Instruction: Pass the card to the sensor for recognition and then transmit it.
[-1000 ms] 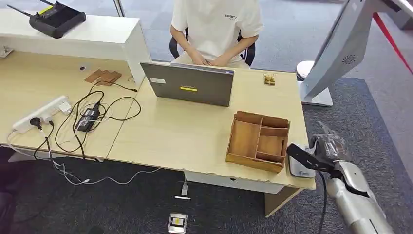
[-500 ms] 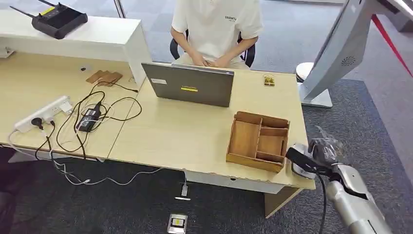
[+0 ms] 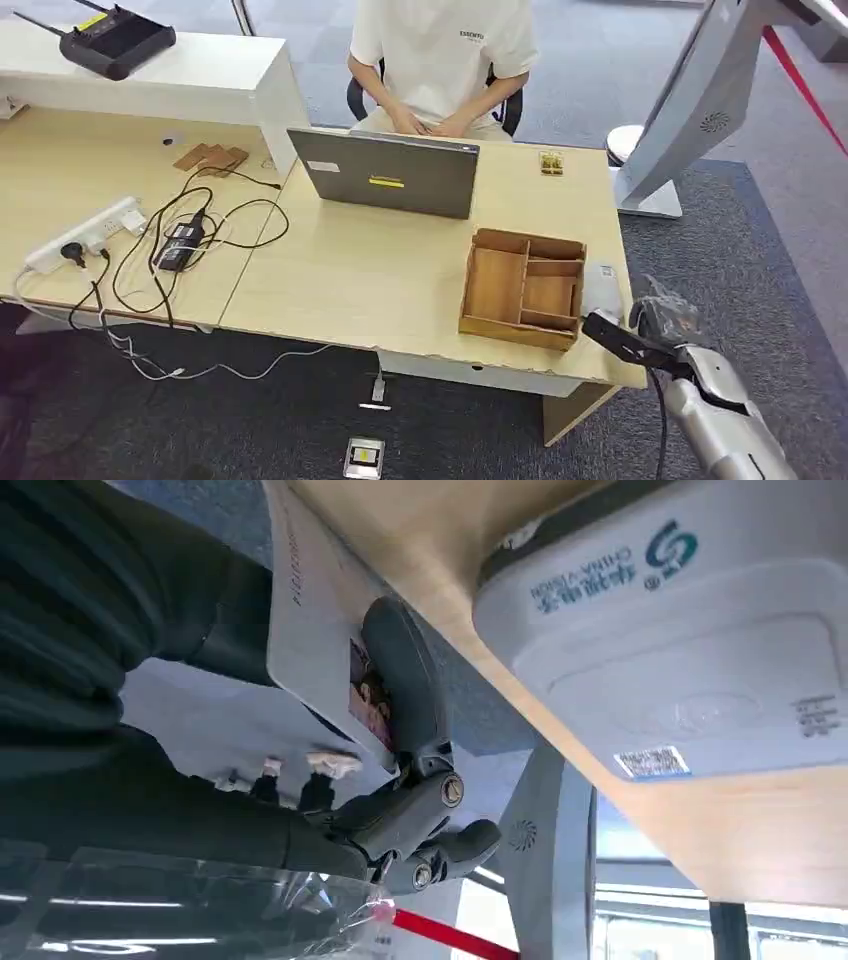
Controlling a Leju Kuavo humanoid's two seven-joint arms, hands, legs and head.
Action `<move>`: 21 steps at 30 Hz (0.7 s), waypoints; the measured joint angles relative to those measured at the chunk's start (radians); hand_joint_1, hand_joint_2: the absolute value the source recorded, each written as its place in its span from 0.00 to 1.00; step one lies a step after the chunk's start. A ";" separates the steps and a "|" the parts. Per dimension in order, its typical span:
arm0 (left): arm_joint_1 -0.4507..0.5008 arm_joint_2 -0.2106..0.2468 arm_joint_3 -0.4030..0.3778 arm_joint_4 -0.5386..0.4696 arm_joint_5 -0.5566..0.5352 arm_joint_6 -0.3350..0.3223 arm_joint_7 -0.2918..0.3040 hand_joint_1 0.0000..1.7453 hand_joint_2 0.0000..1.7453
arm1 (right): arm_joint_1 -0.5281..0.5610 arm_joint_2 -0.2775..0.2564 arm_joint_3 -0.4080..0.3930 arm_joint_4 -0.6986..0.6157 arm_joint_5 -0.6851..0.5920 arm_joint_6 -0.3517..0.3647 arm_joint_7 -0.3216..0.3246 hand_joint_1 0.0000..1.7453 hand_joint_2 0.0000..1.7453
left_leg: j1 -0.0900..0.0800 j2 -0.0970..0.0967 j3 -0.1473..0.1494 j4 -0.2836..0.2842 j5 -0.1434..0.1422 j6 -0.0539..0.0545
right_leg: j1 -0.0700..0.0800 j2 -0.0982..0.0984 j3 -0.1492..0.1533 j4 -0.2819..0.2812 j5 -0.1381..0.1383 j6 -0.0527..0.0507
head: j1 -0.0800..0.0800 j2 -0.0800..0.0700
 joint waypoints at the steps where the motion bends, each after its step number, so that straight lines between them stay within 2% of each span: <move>1: 0.000 0.000 0.000 0.000 0.000 0.000 0.000 0.00 0.00 | -0.006 0.001 0.000 0.002 0.001 -0.001 0.001 1.00 1.00 | 0.000 0.000 0.000 0.000 0.000 0.000 | 0.000 0.000 0.000 0.000 0.000 0.000 | 0.000 0.000; 13: 0.000 0.000 0.000 0.000 -0.008 0.008 -0.010 0.00 0.00 | -0.064 0.010 0.004 -0.010 0.002 -0.020 0.002 1.00 1.00 | 0.000 0.000 -0.001 0.000 0.000 0.000 | 0.000 0.000 0.000 0.000 0.000 0.000 | 0.000 0.000; 18: 0.001 0.000 0.000 0.000 -0.011 0.009 -0.011 0.00 0.00 | -0.104 0.007 0.002 -0.080 -0.010 -0.021 0.004 1.00 1.00 | 0.000 0.000 -0.001 0.000 0.000 0.000 | 0.000 0.000 -0.001 0.000 0.000 0.000 | 0.000 0.000; 21: 0.001 0.000 0.001 0.000 -0.015 0.009 -0.012 0.00 0.00 | -0.118 0.001 -0.004 -0.163 -0.023 0.012 0.019 1.00 1.00 | 0.000 0.000 -0.002 0.000 0.000 0.000 | 0.000 0.000 -0.001 0.000 0.000 0.000 | 0.000 0.000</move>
